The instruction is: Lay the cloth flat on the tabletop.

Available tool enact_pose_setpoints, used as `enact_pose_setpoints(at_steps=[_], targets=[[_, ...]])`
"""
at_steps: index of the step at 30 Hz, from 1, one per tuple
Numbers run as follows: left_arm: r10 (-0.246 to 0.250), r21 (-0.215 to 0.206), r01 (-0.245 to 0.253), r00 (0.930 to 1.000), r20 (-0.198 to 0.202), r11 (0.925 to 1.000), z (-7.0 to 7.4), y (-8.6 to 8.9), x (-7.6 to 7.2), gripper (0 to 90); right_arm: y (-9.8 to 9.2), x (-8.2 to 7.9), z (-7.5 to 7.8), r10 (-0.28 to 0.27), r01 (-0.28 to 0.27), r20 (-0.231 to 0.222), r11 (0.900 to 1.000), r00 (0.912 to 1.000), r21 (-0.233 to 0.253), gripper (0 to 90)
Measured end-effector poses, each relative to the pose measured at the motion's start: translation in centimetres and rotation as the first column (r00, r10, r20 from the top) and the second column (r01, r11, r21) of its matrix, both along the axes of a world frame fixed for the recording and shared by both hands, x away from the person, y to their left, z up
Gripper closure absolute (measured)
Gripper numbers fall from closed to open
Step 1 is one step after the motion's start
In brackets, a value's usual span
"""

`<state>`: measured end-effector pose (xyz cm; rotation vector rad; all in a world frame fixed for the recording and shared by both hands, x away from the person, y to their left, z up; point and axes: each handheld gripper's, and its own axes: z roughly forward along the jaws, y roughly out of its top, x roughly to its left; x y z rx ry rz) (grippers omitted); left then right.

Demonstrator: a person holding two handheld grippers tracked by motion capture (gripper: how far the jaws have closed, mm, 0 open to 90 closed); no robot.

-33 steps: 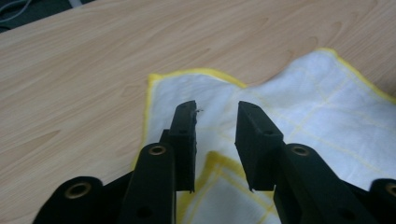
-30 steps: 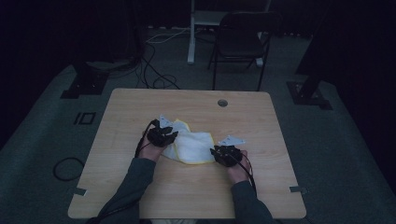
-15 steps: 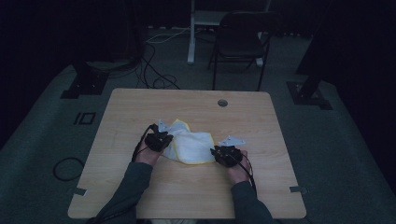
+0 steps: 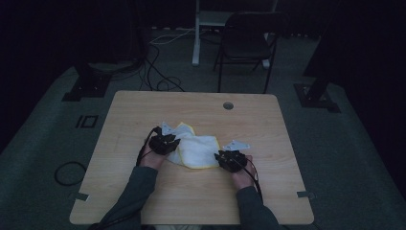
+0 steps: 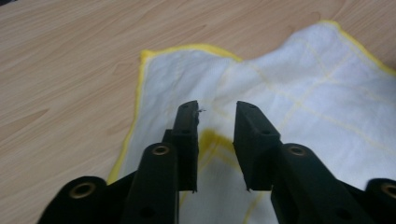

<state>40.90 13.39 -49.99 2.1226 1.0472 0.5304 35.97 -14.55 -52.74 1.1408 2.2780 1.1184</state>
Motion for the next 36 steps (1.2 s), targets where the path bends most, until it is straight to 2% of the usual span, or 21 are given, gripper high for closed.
enact_pose_setpoints(at_steps=[2,5,6,9,12,20,23,27,36], targets=[[0.002,0.004,-0.002,1.0,-0.007,1.0,-0.2,-0.3,0.5,68.7,0.0,0.0,0.0,0.0,0.0,0.0,1.0,1.0,0.001,72.5],[0.008,0.023,-0.007,0.9993,-0.037,0.9997,-0.4,-0.5,0.8,68.6,-0.1,0.0,0.0,-0.001,0.001,0.0,1.0,1.0,0.001,72.2],[0.005,0.025,-0.004,0.9988,-0.048,0.9997,-0.5,-0.5,0.8,70.6,-0.2,0.0,0.0,-0.002,0.002,0.0,1.0,1.0,0.003,72.2],[0.005,0.046,-0.003,0.998,-0.064,0.999,-0.5,-0.4,0.7,87.7,-0.2,0.0,-0.1,-0.004,0.004,-0.001,1.0,1.0,0.004,72.2],[0.0,0.05,0.004,0.9972,-0.075,0.9987,-0.4,0.1,0.2,90.0,-0.3,0.0,-0.1,-0.005,0.005,-0.001,1.0,1.0,0.007,72.2],[0.014,0.024,-0.013,0.9985,-0.053,0.9996,0.3,1.3,-1.3,90.0,-0.2,0.0,-0.2,-0.004,0.004,-0.002,1.0,1.0,0.005,72.3],[0.024,0.005,-0.024,0.999,-0.037,0.9997,0.6,2.2,-2.4,90.0,-0.3,0.0,-0.2,-0.005,0.005,-0.003,1.0,1.0,0.003,72.3],[0.029,-0.021,-0.03,0.999,-0.034,0.9993,0.7,3.0,-3.4,90.0,-0.3,0.0,-0.2,-0.008,0.008,-0.003,1.0,1.0,0.005,72.3],[0.035,-0.047,-0.036,0.9988,-0.033,0.9982,0.6,4.7,-5.9,89.7,-0.4,0.1,-0.3,-0.009,0.009,-0.001,1.0,1.0,0.004,72.3]])
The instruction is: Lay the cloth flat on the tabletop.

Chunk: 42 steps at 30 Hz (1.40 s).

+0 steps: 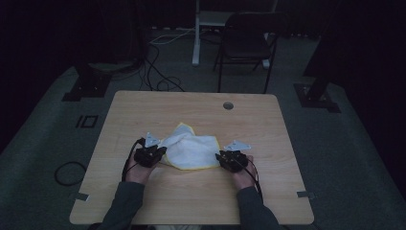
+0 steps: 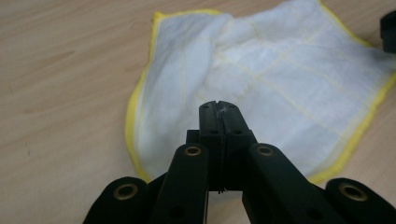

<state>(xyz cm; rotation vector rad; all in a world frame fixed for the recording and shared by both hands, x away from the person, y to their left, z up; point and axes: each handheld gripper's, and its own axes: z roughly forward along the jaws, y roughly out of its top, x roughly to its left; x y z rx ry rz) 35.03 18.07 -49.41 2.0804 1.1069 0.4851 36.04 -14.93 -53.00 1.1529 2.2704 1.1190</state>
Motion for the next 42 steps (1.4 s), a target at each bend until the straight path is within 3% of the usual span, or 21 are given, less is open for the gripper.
enact_pose_setpoints(at_steps=[8,16,21,27,34,42], targets=[[0.021,-0.011,-0.021,0.9996,0.018,0.9997,0.1,1.7,-1.6,76.8,0.1,0.1,0.0,0.0,0.0,-0.003,1.0,1.0,0.002,71.7],[0.033,-0.025,-0.032,0.9984,0.045,0.9992,0.6,2.1,-1.6,74.0,0.4,0.3,0.3,0.005,-0.005,0.008,1.0,1.0,0.001,70.7],[0.043,-0.033,-0.041,0.9964,0.073,0.9986,1.7,2.3,-1.0,72.1,0.3,0.5,0.4,0.0,0.0,0.01,1.0,0.9999,0.003,70.1],[0.012,-0.012,-0.011,0.9959,0.089,0.9999,2.1,1.0,0.7,68.3,0.5,1.1,0.6,0.001,-0.001,0.024,1.0,0.9997,0.011,68.3],[-0.031,0.033,0.028,0.995,0.095,0.9991,1.5,-1.1,3.3,64.4,0.7,2.4,0.8,-0.019,0.019,0.021,1.0,0.9996,0.005,62.1],[-0.058,0.083,0.053,0.9961,0.066,0.9952,0.6,-3.0,5.7,61.2,0.6,4.1,0.8,-0.048,0.048,0.005,0.999,0.9988,0.002,55.9]])
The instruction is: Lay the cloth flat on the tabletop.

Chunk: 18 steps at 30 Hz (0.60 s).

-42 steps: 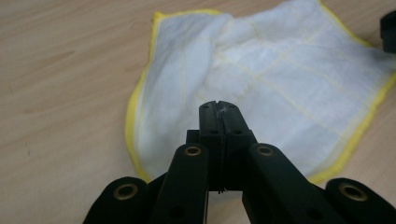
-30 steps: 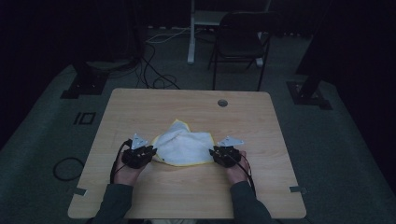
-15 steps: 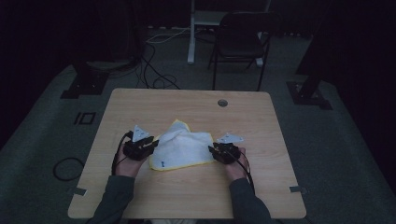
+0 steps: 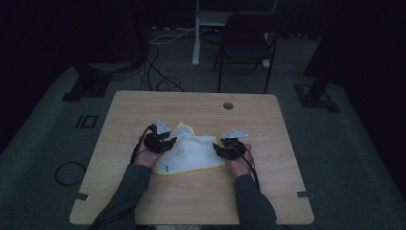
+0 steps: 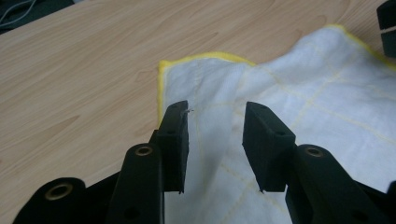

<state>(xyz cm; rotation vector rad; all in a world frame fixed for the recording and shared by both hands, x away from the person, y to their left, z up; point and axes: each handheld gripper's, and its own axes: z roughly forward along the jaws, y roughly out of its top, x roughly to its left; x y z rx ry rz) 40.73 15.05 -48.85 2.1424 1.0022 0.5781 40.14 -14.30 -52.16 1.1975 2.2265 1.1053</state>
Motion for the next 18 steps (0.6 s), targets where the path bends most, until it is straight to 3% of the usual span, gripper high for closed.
enact_pose_setpoints(at_steps=[10,18], targets=[[0.011,0.044,-0.009,0.999,-0.043,0.999,-1.8,-1.1,2.5,56.9,0.1,2.1,-0.4,-0.024,0.024,-0.053,1.0,0.9983,-0.002,43.7],[0.016,0.07,-0.012,0.9982,-0.058,0.9975,-2.7,-1.8,3.3,54.8,0.2,3.6,-0.9,-0.039,0.042,-0.106,0.999,0.9936,0.024,42.7]])
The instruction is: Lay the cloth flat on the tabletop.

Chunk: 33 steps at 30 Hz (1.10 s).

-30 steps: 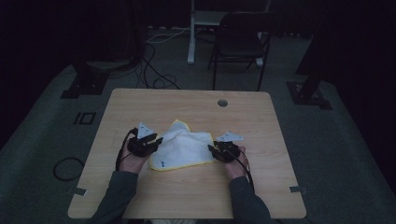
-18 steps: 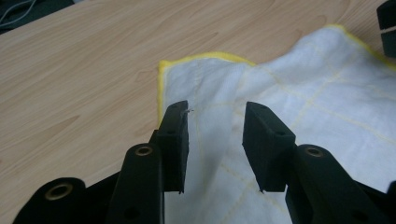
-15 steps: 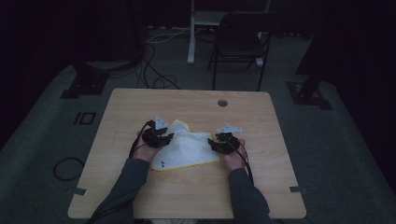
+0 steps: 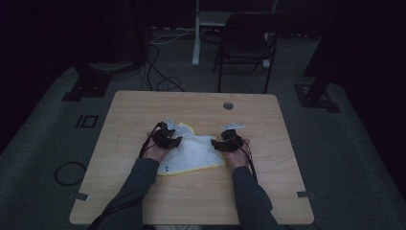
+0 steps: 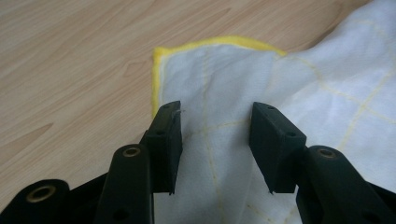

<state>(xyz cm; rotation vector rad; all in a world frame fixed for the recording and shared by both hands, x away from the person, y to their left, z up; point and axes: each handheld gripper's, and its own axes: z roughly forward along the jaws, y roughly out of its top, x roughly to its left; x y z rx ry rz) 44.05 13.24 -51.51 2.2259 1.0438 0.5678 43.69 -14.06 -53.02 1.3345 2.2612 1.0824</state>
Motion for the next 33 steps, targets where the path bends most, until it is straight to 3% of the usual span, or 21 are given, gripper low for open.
enact_pose_setpoints(at_steps=[4,6,10,12,18,24,29,33], targets=[[0.013,0.005,-0.013,0.9999,-0.011,0.9999,-0.1,0.0,0.3,59.9,0.1,0.2,-0.3,0.014,-0.013,-0.025,1.0,0.9996,0.019,50.9],[0.021,0.006,-0.021,0.9995,-0.022,0.9998,-0.3,0.1,0.5,65.9,0.2,0.2,-0.3,0.033,-0.032,-0.028,0.999,0.9991,0.037,60.5],[0.03,0.009,-0.029,0.9986,-0.044,0.9995,-0.4,0.1,0.7,79.1,0.4,-0.3,0.0,0.053,-0.053,0.001,0.998,0.9986,0.023,83.7],[0.038,0.006,-0.038,0.9982,-0.047,0.9993,-0.4,0.2,0.8,82.6,0.2,-0.5,0.2,0.051,-0.051,0.013,0.999,0.9986,0.016,87.8],[0.058,-0.006,-0.058,0.9975,-0.042,0.9983,0.0,0.7,0.6,85.0,-0.2,-1.1,0.7,0.066,-0.066,0.038,0.998,0.9971,0.01,89.7],[0.09,-0.057,-0.093,0.9948,-0.048,0.9941,0.2,2.0,0.5,85.5,-0.1,-1.6,1.2,0.072,-0.071,0.054,0.997,0.9959,-0.009,90.0],[0.114,-0.106,-0.119,0.9921,-0.053,0.9872,0.4,3.2,-0.1,85.7,-0.4,-2.7,1.7,0.078,-0.078,0.067,0.997,0.9947,0.003,90.0],[0.153,-0.12,-0.16,0.9858,-0.069,0.9798,0.1,4.3,-0.6,86.5,-0.5,-3.6,2.1,0.075,-0.074,0.075,0.997,0.9944,-0.009,90.0]])
